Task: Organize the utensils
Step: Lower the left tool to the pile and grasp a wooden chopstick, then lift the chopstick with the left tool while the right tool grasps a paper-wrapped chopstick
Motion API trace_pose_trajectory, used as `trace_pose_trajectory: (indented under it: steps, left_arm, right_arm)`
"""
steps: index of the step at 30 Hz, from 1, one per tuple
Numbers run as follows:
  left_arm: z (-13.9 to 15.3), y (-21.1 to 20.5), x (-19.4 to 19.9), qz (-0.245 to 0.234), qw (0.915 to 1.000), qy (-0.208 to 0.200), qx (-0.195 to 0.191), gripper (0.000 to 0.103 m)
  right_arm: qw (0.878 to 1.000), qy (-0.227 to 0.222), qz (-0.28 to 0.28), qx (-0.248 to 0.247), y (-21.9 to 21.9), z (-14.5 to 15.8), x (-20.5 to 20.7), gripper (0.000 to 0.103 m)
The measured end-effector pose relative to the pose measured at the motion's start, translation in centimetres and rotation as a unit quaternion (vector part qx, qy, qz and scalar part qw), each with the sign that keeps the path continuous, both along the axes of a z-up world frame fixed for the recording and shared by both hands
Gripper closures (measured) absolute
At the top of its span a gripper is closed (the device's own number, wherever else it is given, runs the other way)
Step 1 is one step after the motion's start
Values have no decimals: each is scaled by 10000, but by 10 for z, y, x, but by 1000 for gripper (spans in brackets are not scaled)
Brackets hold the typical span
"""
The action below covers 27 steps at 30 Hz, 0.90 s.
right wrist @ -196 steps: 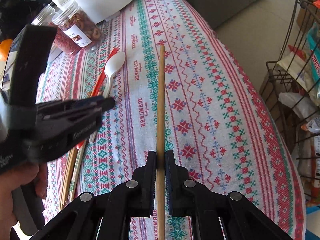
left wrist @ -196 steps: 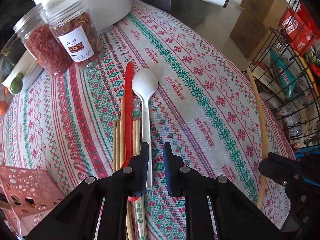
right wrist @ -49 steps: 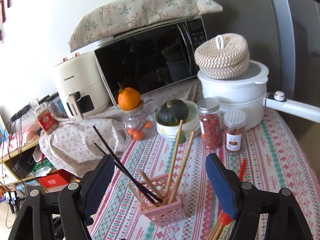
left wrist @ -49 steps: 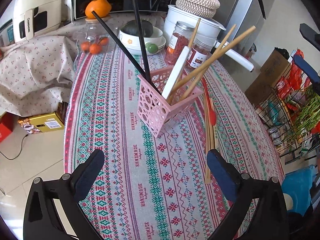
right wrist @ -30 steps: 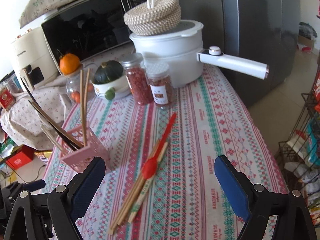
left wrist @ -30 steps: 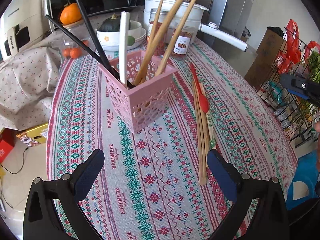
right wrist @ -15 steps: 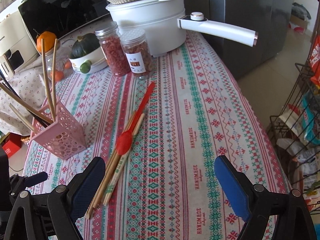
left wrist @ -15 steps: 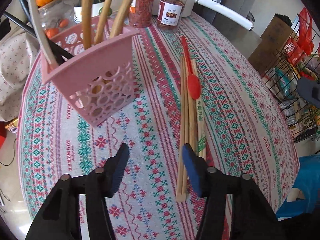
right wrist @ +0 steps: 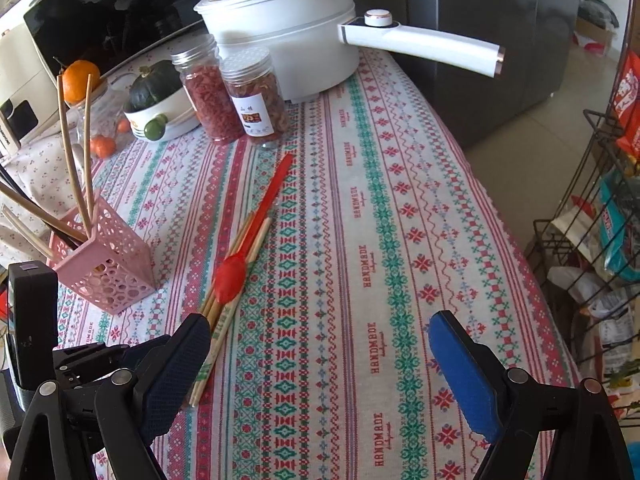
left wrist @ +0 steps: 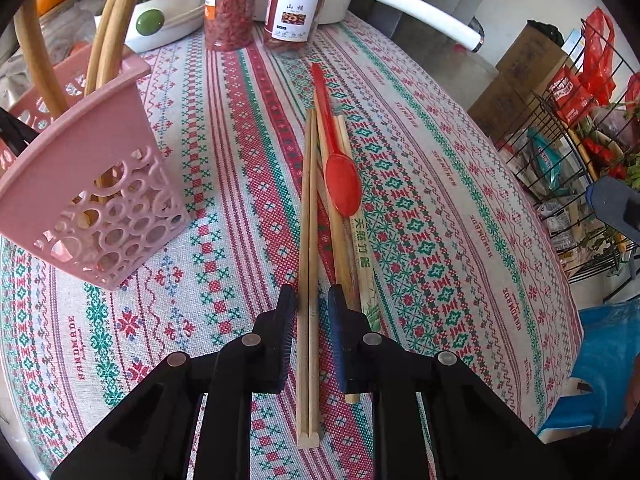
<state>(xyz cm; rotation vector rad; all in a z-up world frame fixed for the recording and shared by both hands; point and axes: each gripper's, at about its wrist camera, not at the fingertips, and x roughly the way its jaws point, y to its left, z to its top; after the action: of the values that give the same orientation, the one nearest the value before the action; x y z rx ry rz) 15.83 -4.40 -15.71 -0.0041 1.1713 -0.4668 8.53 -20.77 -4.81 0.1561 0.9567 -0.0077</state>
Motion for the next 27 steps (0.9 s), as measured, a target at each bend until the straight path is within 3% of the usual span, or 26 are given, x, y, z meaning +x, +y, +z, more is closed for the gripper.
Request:
trace_pose_trajectory:
  steps: [3, 7, 16, 20, 27]
  left_arm:
    - [-1, -2, -1, -26, 9998, -35, 182, 92]
    - [0, 11, -7, 74, 9998, 128, 158, 92]
    - [6, 59, -44, -288, 9975, 604, 233, 92]
    - [13, 63, -41, -234, 9989, 380, 161, 91]
    - [11, 29, -14, -250, 9994, -131, 213, 85]
  right_arm:
    - [10000, 27, -26, -4, -3, -2, 0, 11]
    - [10000, 60, -50, 7, -4, -3, 0, 11]
    - [9997, 182, -111, 129, 2, -6, 6, 11]
    - [9996, 208, -84, 198, 9, -7, 10, 11]
    - [9995, 274, 7, 159, 17, -10, 11, 11]
